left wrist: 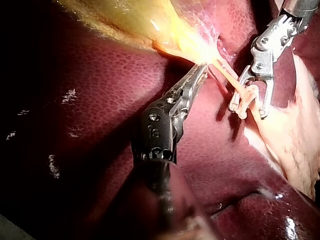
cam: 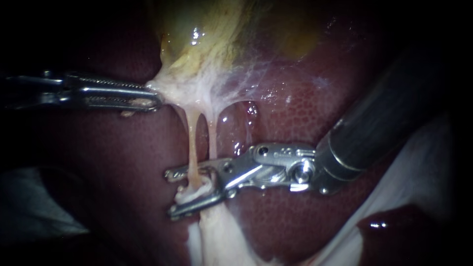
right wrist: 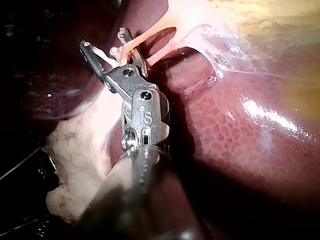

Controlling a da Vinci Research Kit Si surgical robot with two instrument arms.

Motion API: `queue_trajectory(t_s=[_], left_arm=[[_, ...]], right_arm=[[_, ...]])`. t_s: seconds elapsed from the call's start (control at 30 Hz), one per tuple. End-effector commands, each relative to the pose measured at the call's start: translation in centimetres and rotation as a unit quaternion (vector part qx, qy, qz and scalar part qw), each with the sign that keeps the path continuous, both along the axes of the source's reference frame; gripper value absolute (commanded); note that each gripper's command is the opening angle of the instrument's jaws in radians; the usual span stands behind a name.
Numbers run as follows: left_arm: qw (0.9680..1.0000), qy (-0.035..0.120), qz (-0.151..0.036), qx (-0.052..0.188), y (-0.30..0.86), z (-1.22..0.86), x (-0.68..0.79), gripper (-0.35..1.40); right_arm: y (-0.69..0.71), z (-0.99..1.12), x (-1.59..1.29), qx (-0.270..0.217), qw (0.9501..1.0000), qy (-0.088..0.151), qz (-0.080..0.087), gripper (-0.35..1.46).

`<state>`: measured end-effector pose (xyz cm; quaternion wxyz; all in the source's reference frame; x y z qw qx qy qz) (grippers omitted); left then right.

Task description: Clipping second clip left tube

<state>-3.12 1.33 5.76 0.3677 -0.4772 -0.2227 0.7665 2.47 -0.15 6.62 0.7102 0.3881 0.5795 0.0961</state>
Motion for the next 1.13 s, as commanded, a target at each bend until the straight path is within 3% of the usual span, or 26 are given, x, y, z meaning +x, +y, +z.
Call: queue_trajectory(t_s=[0.03, 0.23, 0.53, 1.07, 1.13], left_arm=[[1.0, 0.0, 0.0, 0.0, 0.0, 0.0, 0.0, -0.35], [1.0, 0.0, 0.0, 0.0, 0.0, 0.0, 0.0, -0.35], [1.0, 0.0, 0.0, 0.0, 0.0, 0.0, 0.0, -0.35], [1.0, 0.0, 0.0, 0.0, 0.0, 0.0, 0.0, -0.35], [1.0, 0.0, 0.0, 0.0, 0.01, 0.0, 0.0, -0.35]], right_arm=[[0.0, -0.03, -0.01, 0.0, 1.0, 0.002, 0.001, 0.42], [0.05, -0.17, -0.05, 0.005, 1.0, 0.005, -0.001, 0.24], [0.1, -0.22, -0.17, 0.04, 0.9992, -0.006, -0.002, -0.35], [0.1, -0.2, -0.21, 0.05, 0.9987, -0.012, 0.0, -0.35], [0.1, -0.19, -0.2, 0.061, 0.998, -0.009, -0.01, -0.31]])
